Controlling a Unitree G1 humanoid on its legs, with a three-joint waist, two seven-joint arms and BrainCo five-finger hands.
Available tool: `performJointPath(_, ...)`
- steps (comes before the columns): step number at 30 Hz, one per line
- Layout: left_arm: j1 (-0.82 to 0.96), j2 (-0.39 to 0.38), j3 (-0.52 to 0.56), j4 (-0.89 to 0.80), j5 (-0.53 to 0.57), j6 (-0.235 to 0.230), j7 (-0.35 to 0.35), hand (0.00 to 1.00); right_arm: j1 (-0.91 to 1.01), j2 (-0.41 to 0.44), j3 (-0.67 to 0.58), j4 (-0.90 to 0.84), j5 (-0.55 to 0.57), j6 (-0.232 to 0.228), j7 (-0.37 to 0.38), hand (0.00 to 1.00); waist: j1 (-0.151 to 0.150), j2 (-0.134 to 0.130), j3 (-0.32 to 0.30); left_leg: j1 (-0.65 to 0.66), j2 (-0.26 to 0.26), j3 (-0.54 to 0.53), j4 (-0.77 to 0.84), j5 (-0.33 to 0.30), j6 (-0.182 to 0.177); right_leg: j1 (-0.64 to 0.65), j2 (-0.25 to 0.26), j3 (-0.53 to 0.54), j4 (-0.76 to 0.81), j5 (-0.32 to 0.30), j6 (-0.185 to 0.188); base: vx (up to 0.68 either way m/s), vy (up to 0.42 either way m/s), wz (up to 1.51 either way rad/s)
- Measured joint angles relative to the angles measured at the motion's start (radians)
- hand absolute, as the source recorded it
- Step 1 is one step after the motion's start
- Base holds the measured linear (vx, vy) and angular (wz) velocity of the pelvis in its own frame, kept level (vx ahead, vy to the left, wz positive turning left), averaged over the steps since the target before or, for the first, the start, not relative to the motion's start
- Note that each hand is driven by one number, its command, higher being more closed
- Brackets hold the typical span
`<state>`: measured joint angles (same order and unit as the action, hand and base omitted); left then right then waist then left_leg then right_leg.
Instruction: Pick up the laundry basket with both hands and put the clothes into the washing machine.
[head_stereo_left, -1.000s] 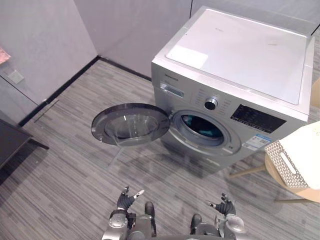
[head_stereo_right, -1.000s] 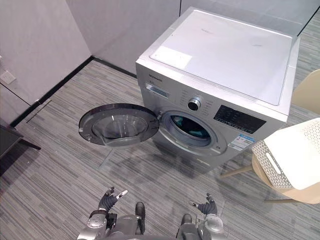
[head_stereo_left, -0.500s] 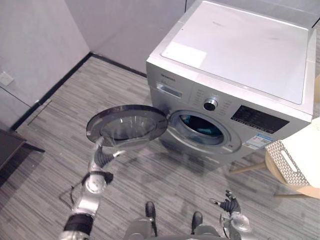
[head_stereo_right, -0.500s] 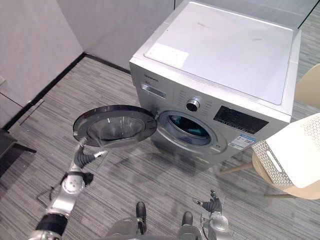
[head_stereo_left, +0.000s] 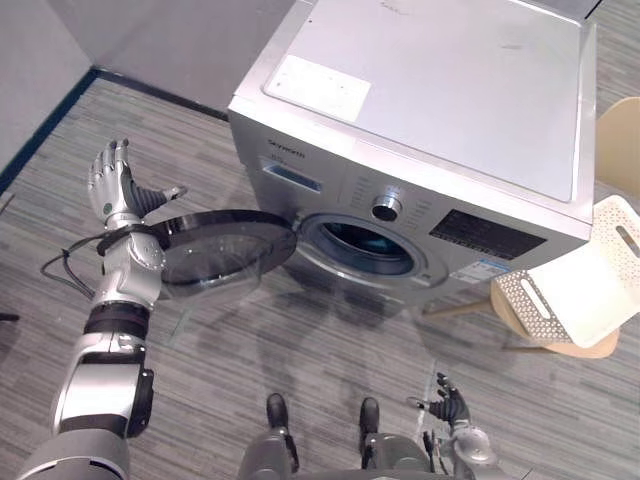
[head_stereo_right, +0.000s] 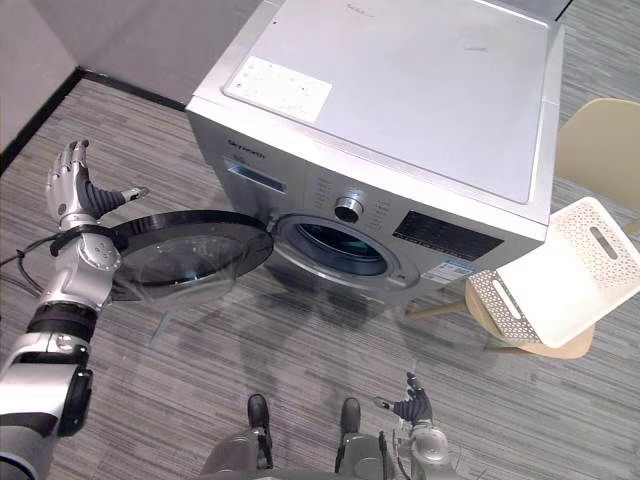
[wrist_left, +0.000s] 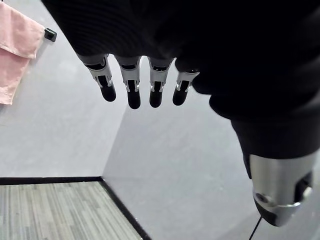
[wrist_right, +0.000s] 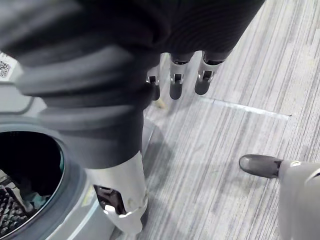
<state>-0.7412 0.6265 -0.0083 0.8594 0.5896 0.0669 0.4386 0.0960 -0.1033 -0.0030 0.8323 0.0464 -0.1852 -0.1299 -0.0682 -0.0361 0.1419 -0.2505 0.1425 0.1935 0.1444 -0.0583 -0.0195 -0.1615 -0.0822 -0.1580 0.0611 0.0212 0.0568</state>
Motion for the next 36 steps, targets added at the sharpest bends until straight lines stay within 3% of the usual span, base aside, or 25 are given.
performJointPath(3, -0.039, 0.016, 0.002, 0.052, 0.007, 0.016, -0.046, 0.0, 0.0, 0.0, 0.012, -0.004, 0.002, -0.003, 0.003, 0.0, 0.001, 0.008, 0.006, 0.004, 0.044, 0.0, 0.035, 0.001, -0.001, -0.071, 0.025, 0.008, 0.145, -0.011, 0.002, 0.05, -0.029, -0.27)
performJointPath(4, -0.061, 0.022, 0.004, 0.057, 0.008, 0.022, -0.067, 0.0, 0.006, 0.005, 0.013, -0.01, 0.002, -0.004, 0.005, 0.0, 0.003, 0.022, 0.015, 0.004, 0.064, 0.0, 0.031, 0.003, -0.005, -0.103, 0.055, 0.03, 0.117, -0.068, -0.005, 0.02, -0.064, -0.22)
performJointPath(5, -0.079, 0.027, 0.005, 0.058, 0.008, 0.024, -0.073, 0.0, 0.012, 0.012, 0.013, -0.017, 0.002, -0.003, 0.006, 0.0, 0.001, -0.001, 0.012, 0.001, 0.059, 0.002, 0.03, 0.009, -0.015, -0.093, 0.062, 0.034, 0.032, -0.038, -0.004, 0.01, -0.078, 0.1)
performJointPath(6, -0.105, 0.035, 0.004, 0.058, 0.01, 0.025, -0.09, 0.0, 0.02, 0.023, 0.013, -0.027, 0.002, -0.003, 0.008, 0.0, -0.002, -0.04, 0.016, 0.002, 0.04, -0.001, 0.032, 0.005, -0.027, -0.089, 0.051, 0.039, -0.042, 0.087, -0.008, 0.06, -0.063, 0.13)
performJointPath(7, -0.111, 0.04, 0.007, 0.059, 0.013, 0.025, -0.109, 0.0, 0.017, 0.017, 0.011, -0.032, 0.003, -0.003, 0.013, 0.0, 0.001, -0.039, 0.021, -0.006, 0.052, 0.0, 0.037, -0.022, -0.066, -0.087, 0.062, 0.037, -0.066, 0.067, -0.02, 0.11, -0.11, 0.04)
performJointPath(11, -0.097, 0.026, 0.012, 0.141, 0.012, 0.026, -0.168, 0.0, 0.025, 0.012, 0.012, -0.033, 0.004, -0.001, 0.026, 0.0, -0.004, -0.032, 0.03, -0.021, 0.077, 0.004, 0.07, -0.023, -0.068, -0.086, 0.081, 0.057, -0.072, 0.067, -0.021, 0.06, -0.067, -0.1)
performJointPath(13, -0.053, 0.019, 0.016, 0.153, 0.009, 0.008, -0.218, 0.0, 0.025, 0.003, 0.014, -0.033, 0.004, 0.001, 0.028, 0.0, 0.001, -0.032, 0.034, -0.052, 0.081, -0.004, 0.108, -0.053, -0.086, -0.07, 0.08, 0.079, -0.062, 0.065, -0.025, 0.04, -0.005, -0.23)
performJointPath(16, 0.003, -0.008, 0.047, 0.15, -0.013, -0.002, -0.243, 0.0, 0.026, 0.0, 0.011, -0.032, 0.004, 0.01, 0.04, 0.0, 0.003, -0.033, 0.034, -0.026, 0.076, 0.0, 0.062, -0.04, -0.088, -0.062, 0.078, 0.076, -0.063, 0.044, -0.036, 0.03, 0.041, -0.05)
performJointPath(19, 0.041, -0.027, 0.071, 0.12, -0.008, -0.018, -0.261, 0.0, 0.025, 0.014, 0.012, -0.023, 0.004, 0.019, 0.048, 0.0, 0.028, -0.044, 0.03, -0.018, 0.072, -0.001, 0.063, -0.04, -0.088, -0.055, 0.074, 0.074, -0.056, 0.044, -0.036, -0.01, 0.028, 0.09)
performJointPath(29, 0.219, -0.086, 0.206, 0.103, -0.04, -0.033, -0.313, 0.0, 0.019, -0.003, 0.011, 0.007, -0.001, 0.039, 0.074, 0.0, 0.028, -0.042, 0.014, 0.031, 0.045, 0.0, 0.026, -0.038, -0.085, -0.029, 0.06, 0.077, -0.064, 0.026, -0.02, -0.07, -0.005, -0.05)
performJointPath(36, 0.36, -0.22, 0.257, 0.13, -0.159, -0.042, -0.329, 0.0, 0.046, -0.032, 0.003, 0.016, -0.012, 0.043, 0.089, 0.0, 0.026, -0.033, -0.06, 0.102, 0.017, 0.004, -0.052, -0.006, -0.079, 0.004, 0.043, 0.079, -0.066, 0.006, -0.012, -0.05, -0.008, 0.0)
